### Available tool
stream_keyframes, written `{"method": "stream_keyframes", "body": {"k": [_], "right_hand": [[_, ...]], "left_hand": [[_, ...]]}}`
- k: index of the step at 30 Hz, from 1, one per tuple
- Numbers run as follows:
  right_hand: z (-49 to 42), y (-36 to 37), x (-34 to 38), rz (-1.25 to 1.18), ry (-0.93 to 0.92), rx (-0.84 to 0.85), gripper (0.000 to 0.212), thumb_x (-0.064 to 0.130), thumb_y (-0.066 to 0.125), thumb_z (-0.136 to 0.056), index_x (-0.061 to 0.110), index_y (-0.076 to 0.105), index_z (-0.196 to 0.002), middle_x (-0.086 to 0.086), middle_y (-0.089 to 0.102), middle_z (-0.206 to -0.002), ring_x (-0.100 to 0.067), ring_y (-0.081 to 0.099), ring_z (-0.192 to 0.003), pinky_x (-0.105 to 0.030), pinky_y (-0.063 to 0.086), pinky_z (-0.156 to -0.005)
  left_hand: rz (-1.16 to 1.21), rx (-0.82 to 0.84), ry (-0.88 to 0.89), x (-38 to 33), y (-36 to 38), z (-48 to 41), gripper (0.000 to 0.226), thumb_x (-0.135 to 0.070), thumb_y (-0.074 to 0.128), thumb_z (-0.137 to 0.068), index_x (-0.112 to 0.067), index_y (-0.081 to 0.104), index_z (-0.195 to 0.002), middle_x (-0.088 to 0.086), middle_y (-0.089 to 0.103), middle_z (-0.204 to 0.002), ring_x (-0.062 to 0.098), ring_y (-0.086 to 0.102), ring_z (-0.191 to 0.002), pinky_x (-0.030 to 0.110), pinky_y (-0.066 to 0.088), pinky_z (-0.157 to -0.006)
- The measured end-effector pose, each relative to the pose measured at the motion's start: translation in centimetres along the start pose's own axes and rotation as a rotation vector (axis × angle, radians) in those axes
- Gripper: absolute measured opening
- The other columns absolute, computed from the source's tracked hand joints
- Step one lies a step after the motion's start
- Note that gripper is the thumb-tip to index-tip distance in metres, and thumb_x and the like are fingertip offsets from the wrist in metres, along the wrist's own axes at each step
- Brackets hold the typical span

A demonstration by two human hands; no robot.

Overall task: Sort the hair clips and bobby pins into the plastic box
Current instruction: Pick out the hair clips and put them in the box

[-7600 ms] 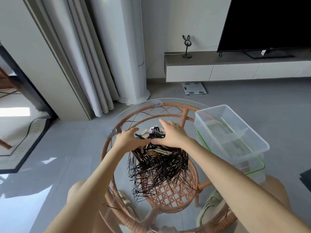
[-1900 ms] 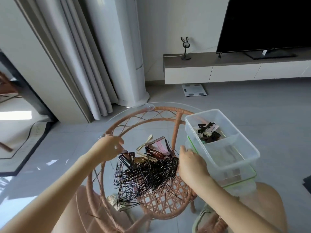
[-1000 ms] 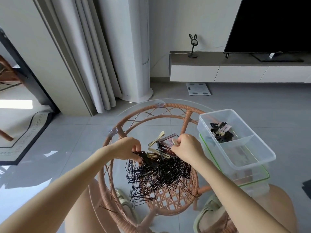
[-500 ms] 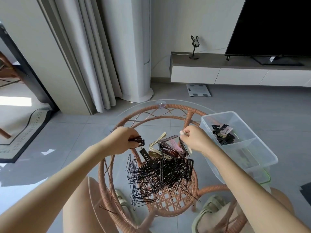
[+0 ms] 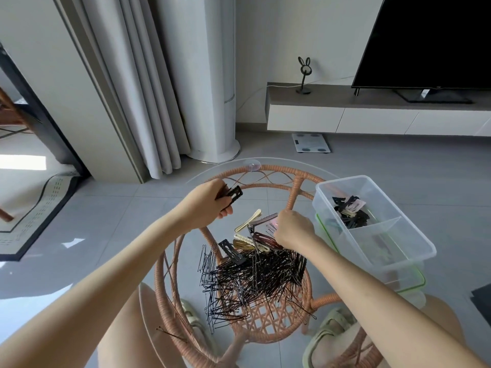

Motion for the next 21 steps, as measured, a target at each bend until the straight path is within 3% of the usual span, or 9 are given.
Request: {"method": "stream_keyframes", "body": {"k": [2,5,7,9,12,16,19,21], "right_hand": [[0.0,0.1,-0.1,-0.028,-0.002,-0.024,0.01,0.003,0.045,-0.086,0.006,0.048,-0.076,-0.022,0.057,-0.123,-0.033,0.062,-0.094,-0.031,0.045,-0.064],[-0.2,-0.3,-1.3,-0.097,0.021,-0.084,0.029,0.006,0.051,-0.081,0.014,0.034,-0.06,-0.017,0.065,-0.102,-0.025,0.055,-0.068,-0.024,0.03,-0.044],[0.2,-1.2,-2.0,-0.203,0.026,-0.094,0.03,0.011,0.056,-0.081,0.014,0.036,-0.059,-0.007,0.059,-0.078,-0.017,0.047,-0.055,-0.023,0.028,-0.042],[1.0,-2.7,-2.6,-0.368,-0.002,-0.104,0.025,0.015,0.06,-0.08,0.01,0.044,-0.062,-0.001,0.051,-0.063,-0.016,0.047,-0.051,-0.023,0.034,-0.045],[2.0,-5.8,-4.3,-0.645,-0.035,-0.137,0.025,0.017,0.066,-0.078,-0.004,0.056,-0.068,-0.006,0.052,-0.057,-0.018,0.048,-0.051,-0.025,0.035,-0.05],[2.0,-8.9,-8.8,-0.951,0.041,-0.131,0.029,0.019,0.067,-0.074,0.015,0.049,-0.051,0.0,0.042,-0.043,-0.013,0.034,-0.041,-0.024,0.022,-0.045],[1.0,-10.8,-13.7,-0.989,0.181,-0.222,0.031,0.014,0.063,-0.078,0.017,0.041,-0.056,-0.001,0.028,-0.051,-0.011,0.021,-0.041,-0.018,0.014,-0.036],[0.3,-11.1,-16.2,-0.945,0.293,-0.231,0.022,0.011,0.06,-0.079,0.012,0.042,-0.066,-0.002,0.027,-0.056,-0.011,0.02,-0.038,-0.015,0.01,-0.034]], "left_hand": [[0.055,0.007,-0.007,-0.4,0.6,-0.3,0.01,-0.008,0.044,-0.094,-0.002,0.053,-0.094,0.005,0.068,-0.081,0.015,0.061,-0.065,0.034,0.056,-0.072],[0.13,0.009,-0.028,-0.7,1.3,-0.6,0.008,-0.007,0.045,-0.093,-0.006,0.052,-0.091,0.006,0.068,-0.08,0.014,0.061,-0.062,0.033,0.057,-0.069],[0.209,0.007,-0.057,-0.8,1.6,-0.9,0.008,-0.006,0.045,-0.093,-0.007,0.052,-0.091,0.007,0.068,-0.08,0.013,0.06,-0.06,0.03,0.057,-0.068],[0.307,0.0,-0.092,-0.9,1.8,-1.2,0.008,-0.005,0.046,-0.093,-0.006,0.054,-0.092,0.008,0.068,-0.078,0.013,0.06,-0.059,0.028,0.057,-0.065],[0.431,-0.001,-0.128,-1.9,2.2,-2.0,0.013,-0.006,0.048,-0.093,-0.001,0.057,-0.102,0.009,0.067,-0.076,0.015,0.06,-0.058,0.024,0.056,-0.061],[0.529,0.05,-0.133,-5.5,3.8,-3.7,0.012,-0.003,0.046,-0.094,-0.003,0.055,-0.1,0.011,0.064,-0.074,0.018,0.057,-0.058,0.032,0.056,-0.068],[0.534,0.12,-0.129,-9.4,6.2,-5.8,0.012,-0.001,0.045,-0.093,-0.001,0.055,-0.086,0.012,0.065,-0.069,0.021,0.058,-0.058,0.038,0.057,-0.075],[0.523,0.178,-0.146,-12.1,8.5,-7.6,0.021,0.0,0.044,-0.091,-0.003,0.054,-0.073,0.001,0.063,-0.044,0.019,0.058,-0.056,0.036,0.056,-0.077]]}}
Point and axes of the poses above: each hand's wrist, its own z-axis away from the middle knuckle, its own y-axis out of the palm, x = y × z, the point moved 7 cm from there along -z, towards the middle knuckle
